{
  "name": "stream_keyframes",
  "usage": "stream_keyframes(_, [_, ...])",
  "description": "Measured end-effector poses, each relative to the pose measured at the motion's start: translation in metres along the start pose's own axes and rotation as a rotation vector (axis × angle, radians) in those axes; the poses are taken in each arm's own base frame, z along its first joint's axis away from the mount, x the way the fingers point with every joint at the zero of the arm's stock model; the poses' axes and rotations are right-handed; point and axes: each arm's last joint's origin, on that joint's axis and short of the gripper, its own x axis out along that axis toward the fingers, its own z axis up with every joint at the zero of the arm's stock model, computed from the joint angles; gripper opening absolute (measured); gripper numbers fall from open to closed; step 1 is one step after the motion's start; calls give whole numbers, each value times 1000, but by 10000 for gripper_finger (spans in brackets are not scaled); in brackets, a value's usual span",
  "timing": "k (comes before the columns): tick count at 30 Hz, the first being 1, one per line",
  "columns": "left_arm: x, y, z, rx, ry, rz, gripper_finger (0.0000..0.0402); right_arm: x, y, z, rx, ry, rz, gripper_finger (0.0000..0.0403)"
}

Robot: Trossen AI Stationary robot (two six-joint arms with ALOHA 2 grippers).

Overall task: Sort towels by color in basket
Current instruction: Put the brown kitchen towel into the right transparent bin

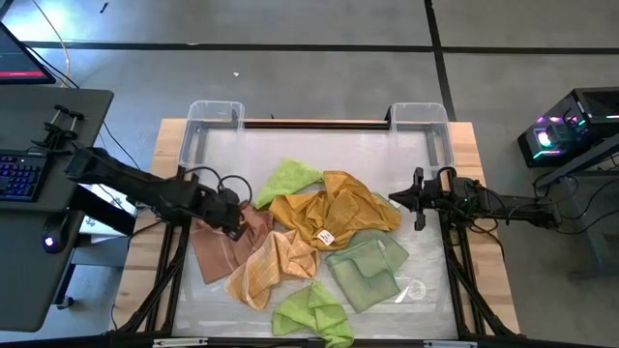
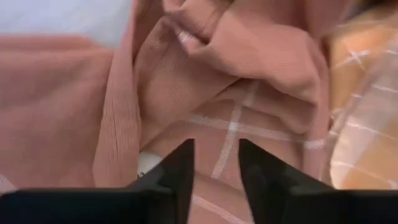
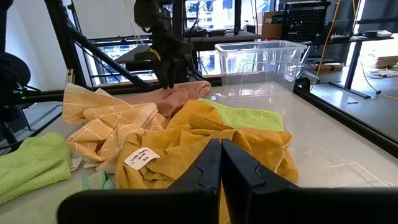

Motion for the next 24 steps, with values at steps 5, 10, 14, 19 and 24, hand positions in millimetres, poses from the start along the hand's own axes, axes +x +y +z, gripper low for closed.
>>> stream_keyframes(5, [12,-3,0,-43,46,59,205,0,0,0,0,0,0,1])
stream_keyframes(10, [27,-6,1,-39,40,154,259,0,0,0,0,0,0,1])
stream_keyframes(14, [41,-7,2,-37,57,233,266,0,0,0,0,0,0,1])
stream_keyframes(19, [57,-12,2,8,74,279,249,0,0,0,0,0,0,1])
stream_keyframes(24, [67,-15,3,51,71,291,206,0,0,0,0,1,0,1])
